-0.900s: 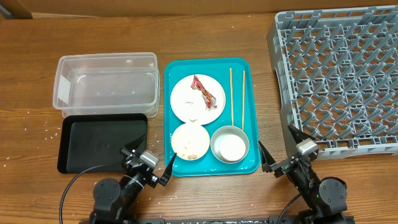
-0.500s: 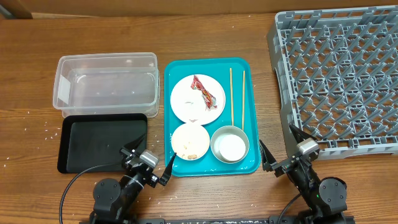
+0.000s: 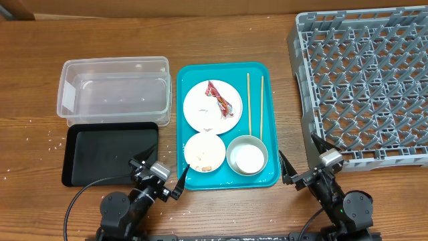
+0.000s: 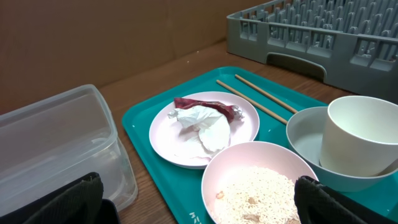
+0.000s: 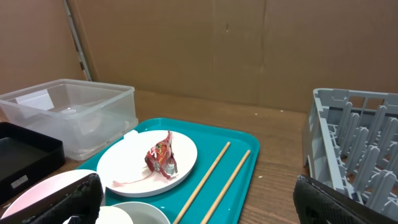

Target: Sort waste into correct bins and load items into the dishwasher

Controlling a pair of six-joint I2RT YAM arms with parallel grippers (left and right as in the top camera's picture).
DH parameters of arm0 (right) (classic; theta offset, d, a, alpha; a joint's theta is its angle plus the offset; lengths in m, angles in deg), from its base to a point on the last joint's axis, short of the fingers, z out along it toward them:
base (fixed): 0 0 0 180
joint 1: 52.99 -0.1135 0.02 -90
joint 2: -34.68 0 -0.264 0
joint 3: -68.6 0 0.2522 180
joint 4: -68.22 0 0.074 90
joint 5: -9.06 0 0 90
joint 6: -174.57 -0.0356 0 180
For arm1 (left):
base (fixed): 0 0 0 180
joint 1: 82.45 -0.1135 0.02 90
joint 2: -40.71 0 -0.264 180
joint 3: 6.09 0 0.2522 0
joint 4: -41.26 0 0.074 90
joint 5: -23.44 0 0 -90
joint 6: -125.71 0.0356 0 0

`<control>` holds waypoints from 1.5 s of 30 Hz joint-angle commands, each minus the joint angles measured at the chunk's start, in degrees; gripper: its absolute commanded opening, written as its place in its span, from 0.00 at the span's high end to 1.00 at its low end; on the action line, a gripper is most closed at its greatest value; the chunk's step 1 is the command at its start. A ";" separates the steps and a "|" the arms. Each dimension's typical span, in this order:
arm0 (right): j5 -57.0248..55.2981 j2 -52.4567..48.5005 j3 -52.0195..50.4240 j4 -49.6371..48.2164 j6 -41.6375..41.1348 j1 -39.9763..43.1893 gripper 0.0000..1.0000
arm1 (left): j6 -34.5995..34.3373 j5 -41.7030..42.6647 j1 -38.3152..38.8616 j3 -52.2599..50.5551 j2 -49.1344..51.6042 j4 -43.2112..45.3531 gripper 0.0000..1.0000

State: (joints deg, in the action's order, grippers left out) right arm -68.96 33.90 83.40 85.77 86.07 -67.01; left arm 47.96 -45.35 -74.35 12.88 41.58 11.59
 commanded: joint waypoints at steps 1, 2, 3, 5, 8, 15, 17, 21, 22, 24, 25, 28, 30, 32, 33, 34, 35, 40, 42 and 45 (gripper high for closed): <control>-0.52 0.48 -0.55 -0.11 0.04 -0.39 0.00 | 0.61 -0.79 -0.57 -0.15 -0.50 -0.11 0.00; -0.52 0.48 -0.55 -0.13 0.04 -0.39 0.00 | 0.61 -0.79 -0.57 -0.15 -0.50 -0.11 0.00; -0.52 0.48 -0.55 -0.11 0.04 -0.39 0.00 | 0.61 -0.79 -0.57 -0.15 -0.50 -0.11 0.00; -0.52 0.48 -0.55 -0.11 0.04 -0.39 0.00 | 0.61 -0.79 -0.57 -0.15 -0.50 -0.11 0.00; -0.52 0.48 -0.55 -0.11 0.04 -0.39 0.00 | 0.61 -0.79 -0.57 -0.15 -0.50 -0.11 0.00; -0.55 0.48 -0.55 -0.13 0.07 -0.39 0.00 | 3.30 -3.89 -0.57 -0.15 -0.50 -0.07 0.00; -1.31 0.48 -0.55 -0.11 0.07 -0.39 0.00 | 4.50 -6.93 -0.57 -0.15 -0.50 -0.11 0.00; -1.36 0.48 -0.55 -0.11 0.02 -0.39 0.00 | 4.57 -7.30 -0.57 -0.15 -0.50 -0.04 0.00; -1.27 0.48 -0.55 -0.09 0.00 -0.42 0.00 | 4.52 -7.89 -0.57 -0.15 -0.50 0.02 0.00; -0.83 0.48 -0.55 -0.09 -0.04 -0.44 0.00 | 4.17 -5.49 -0.55 -0.15 -0.50 0.85 0.00; -0.42 0.48 -0.55 -0.39 -0.07 -0.44 0.00 | 3.45 0.57 -0.52 -0.15 -0.50 1.95 0.00; 0.92 0.48 -0.55 -0.72 -0.20 -0.50 0.00 | 3.63 8.59 -0.52 -0.15 -0.50 5.46 0.00; 3.43 0.48 -0.20 -0.66 -0.20 -0.50 0.00 | 3.61 11.15 -0.52 -0.15 -0.50 8.57 0.00; 5.35 0.48 1.18 -0.39 -0.76 -0.50 0.00 | 2.56 11.82 -0.52 -0.11 -0.50 13.46 0.00; 5.51 0.48 2.08 -0.28 -1.97 -0.50 0.00 | 1.55 11.58 -0.52 0.02 -0.50 15.15 0.00; 5.49 0.42 3.17 -0.04 -3.06 -0.50 0.00 | 0.11 10.99 -0.59 0.35 -0.50 16.63 0.00; 5.46 0.26 4.83 0.87 -3.43 -0.50 0.00 | -2.08 9.77 -0.59 0.96 -0.50 17.44 0.00; 4.07 -5.16 20.31 15.43 -3.67 -0.48 0.00 | -15.02 8.31 -0.59 5.86 2.78 16.24 0.00; 2.56 -8.39 25.62 20.81 -3.67 -0.48 0.00 | -18.69 9.81 -0.59 8.28 6.10 15.74 0.00; 0.20 -16.50 35.80 30.21 -3.65 -0.48 0.00 | -21.99 13.90 -0.59 13.29 13.46 15.69 0.00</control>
State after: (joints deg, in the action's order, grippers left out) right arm -65.92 23.65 110.46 111.45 82.97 -67.04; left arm 34.28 -35.99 -74.63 20.44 48.94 27.11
